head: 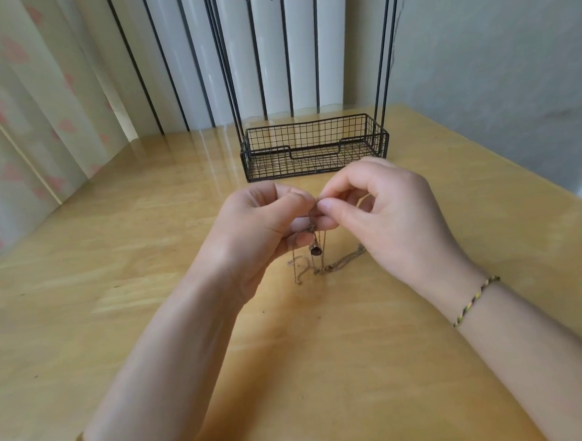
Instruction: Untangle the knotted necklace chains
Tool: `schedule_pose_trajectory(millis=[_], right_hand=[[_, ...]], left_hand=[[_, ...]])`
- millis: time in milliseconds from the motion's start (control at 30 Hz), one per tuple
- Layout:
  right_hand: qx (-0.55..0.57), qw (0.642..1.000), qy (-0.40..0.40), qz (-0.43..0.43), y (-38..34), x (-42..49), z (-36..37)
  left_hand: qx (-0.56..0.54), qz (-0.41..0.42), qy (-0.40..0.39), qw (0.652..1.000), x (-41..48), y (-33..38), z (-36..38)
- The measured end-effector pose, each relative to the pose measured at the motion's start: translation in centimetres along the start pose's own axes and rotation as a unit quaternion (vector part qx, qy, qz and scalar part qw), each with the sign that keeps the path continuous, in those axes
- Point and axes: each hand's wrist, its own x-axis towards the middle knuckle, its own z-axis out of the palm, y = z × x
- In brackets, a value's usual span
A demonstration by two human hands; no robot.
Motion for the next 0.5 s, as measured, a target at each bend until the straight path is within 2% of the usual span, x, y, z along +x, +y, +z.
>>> schedule_pose_trajectory(millis=[100,233,500], right_hand=[[-0.014,1.0,0.01,-0.014,0.18,0.03,0.0],[0.025,1.0,0.008,0.002,0.07,0.12,-0.09],[0.188,0.978,-0.031,0.086,-0.11,0.03,0.04]], left_hand=[[-0.002,0.003,-0.004,1.0,0.04,-0.1,0.12],[0.004,0.001,-0.001,1.0,0.07,-0.22,0.09],[0.071,0.017,0.016,0.997,0.09,-0.55,0.37]])
